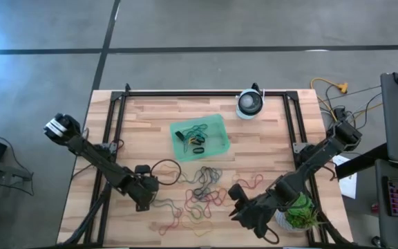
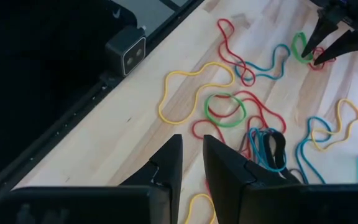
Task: Pick and place rubber bands into bin
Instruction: Put the green rubber band into the green bin
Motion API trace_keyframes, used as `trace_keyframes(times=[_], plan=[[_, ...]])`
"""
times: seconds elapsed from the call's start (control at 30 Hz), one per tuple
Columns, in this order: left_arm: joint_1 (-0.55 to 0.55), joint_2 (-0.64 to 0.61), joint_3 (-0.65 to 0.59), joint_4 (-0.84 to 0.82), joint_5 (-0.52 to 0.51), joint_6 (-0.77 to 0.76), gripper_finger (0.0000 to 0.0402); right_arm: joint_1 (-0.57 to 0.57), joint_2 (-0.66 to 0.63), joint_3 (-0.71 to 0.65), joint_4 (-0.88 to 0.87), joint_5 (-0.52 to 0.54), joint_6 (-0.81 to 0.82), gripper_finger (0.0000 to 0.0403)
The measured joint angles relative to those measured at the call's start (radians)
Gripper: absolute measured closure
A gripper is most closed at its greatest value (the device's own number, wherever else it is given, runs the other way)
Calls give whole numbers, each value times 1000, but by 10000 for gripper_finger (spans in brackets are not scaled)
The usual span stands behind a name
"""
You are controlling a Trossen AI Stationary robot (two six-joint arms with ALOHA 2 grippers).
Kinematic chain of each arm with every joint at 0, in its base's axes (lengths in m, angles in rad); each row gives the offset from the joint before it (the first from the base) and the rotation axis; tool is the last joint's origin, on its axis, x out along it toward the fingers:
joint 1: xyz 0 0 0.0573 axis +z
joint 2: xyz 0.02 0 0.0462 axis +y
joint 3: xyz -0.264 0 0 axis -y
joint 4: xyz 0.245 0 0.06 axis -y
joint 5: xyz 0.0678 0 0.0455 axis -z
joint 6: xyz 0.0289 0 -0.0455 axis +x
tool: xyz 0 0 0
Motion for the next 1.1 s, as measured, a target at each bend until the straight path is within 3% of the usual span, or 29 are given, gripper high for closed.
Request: trace_keyframes(times=[0.43, 0.77, 1.1], plan=[[1, 18, 2, 4, 8, 8, 300, 0, 0, -14, 15, 0, 0, 344], [0, 18, 6, 5, 24, 20, 396, 0, 0, -14, 15, 13, 0, 344], [0, 1, 56, -76, 31, 40, 394, 0, 0, -25, 15, 26, 0, 344]])
